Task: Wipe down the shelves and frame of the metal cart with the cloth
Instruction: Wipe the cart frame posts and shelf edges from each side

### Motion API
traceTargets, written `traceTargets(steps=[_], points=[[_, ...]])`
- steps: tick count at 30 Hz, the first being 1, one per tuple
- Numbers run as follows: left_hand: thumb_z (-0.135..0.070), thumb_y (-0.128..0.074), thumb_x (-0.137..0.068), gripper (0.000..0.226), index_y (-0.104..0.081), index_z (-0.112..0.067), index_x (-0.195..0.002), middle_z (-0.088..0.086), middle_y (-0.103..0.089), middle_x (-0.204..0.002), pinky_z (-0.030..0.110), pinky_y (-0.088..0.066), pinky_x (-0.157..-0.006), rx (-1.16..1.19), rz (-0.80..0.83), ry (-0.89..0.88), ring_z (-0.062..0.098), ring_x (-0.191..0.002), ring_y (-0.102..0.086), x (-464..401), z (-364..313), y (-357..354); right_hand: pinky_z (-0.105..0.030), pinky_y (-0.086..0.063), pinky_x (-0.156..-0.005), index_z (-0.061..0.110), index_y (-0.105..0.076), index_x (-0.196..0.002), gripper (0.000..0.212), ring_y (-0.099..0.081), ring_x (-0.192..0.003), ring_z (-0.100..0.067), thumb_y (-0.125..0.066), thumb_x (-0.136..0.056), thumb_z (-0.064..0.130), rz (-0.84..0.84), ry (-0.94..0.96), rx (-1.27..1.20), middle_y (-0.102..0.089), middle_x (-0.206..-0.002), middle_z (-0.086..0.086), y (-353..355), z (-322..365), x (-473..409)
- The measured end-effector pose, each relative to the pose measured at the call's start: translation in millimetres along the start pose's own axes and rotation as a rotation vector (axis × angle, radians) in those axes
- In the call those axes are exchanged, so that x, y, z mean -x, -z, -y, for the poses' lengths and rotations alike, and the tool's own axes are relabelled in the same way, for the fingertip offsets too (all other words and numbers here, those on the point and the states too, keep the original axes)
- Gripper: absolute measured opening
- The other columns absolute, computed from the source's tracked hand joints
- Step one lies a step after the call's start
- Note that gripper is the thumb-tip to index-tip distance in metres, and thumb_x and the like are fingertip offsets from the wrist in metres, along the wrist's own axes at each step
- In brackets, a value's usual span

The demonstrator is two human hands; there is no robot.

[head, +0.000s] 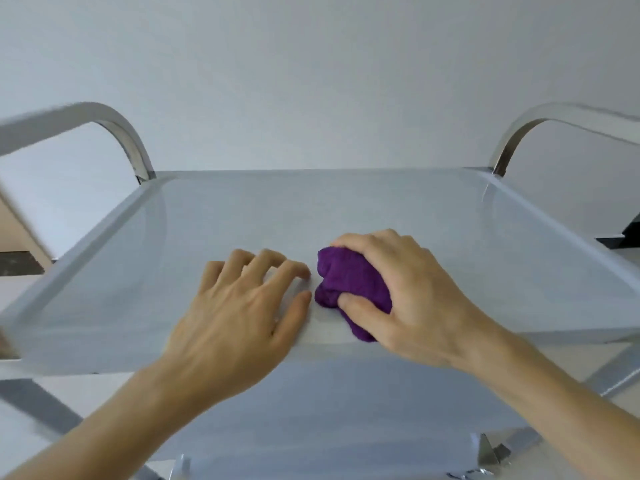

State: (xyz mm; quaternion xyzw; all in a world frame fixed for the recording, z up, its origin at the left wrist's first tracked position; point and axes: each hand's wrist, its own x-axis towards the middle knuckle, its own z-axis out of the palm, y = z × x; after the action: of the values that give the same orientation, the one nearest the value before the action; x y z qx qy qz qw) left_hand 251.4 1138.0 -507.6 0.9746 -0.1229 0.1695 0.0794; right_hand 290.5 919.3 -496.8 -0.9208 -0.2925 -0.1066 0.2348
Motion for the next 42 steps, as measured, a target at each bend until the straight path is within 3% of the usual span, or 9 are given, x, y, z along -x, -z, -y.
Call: traceTargets(steps=[6,15,25,42], points=[[-0.041,-0.041,-0.095,0.027,-0.059,-0.034,-0.114,-0.011,-0.057,-0.115,0.04,-0.04,-0.087,0.008,-0.012,0.011,0.021,-0.1,-0.054,-34.0,12.2,-5.7,-0.036,-0.039,-0.099,0.034,-0.046,-0.138,0.055,-0.05,-0.109,-0.018,-0.05,-0.086,0.051,0.024,-0.042,0.054,-0.05,-0.123,0.008,-1.3,-13.1,-33.9],[-0.04,-0.04,-0.096,0.03,-0.054,-0.036,-0.121,-0.015,-0.053,-0.122,0.036,-0.036,-0.095,-0.006,0.06,0.078,0.018,-0.109,-0.05,-116.3,44.4,-32.0,-0.039,-0.041,-0.098,0.029,-0.049,-0.136,0.053,-0.05,-0.107,-0.025,-0.055,-0.087,0.046,0.016,-0.003,0.078,-0.052,-0.121,0.001,-12.7,-61.6,-115.1],[-0.04,-0.037,-0.096,0.032,-0.056,-0.034,-0.121,-0.013,-0.055,-0.123,0.037,-0.037,-0.094,-0.058,0.023,0.139,0.02,-0.109,-0.051,-205.1,74.8,-63.1,-0.034,-0.037,-0.103,0.033,-0.046,-0.137,0.053,-0.047,-0.11,-0.022,-0.052,-0.086,0.048,0.044,0.022,0.041,-0.049,-0.122,0.005,-25.3,-124.8,-211.7],[-0.038,-0.037,-0.097,0.032,-0.057,-0.031,-0.121,-0.011,-0.055,-0.123,0.04,-0.038,-0.094,-0.066,0.009,0.097,0.021,-0.109,-0.051,-310.8,154.0,-93.8,-0.036,-0.039,-0.103,0.034,-0.042,-0.137,0.053,-0.049,-0.109,-0.023,-0.051,-0.087,0.048,0.027,0.024,0.042,-0.049,-0.122,0.005,-57.3,-164.8,-333.2]])
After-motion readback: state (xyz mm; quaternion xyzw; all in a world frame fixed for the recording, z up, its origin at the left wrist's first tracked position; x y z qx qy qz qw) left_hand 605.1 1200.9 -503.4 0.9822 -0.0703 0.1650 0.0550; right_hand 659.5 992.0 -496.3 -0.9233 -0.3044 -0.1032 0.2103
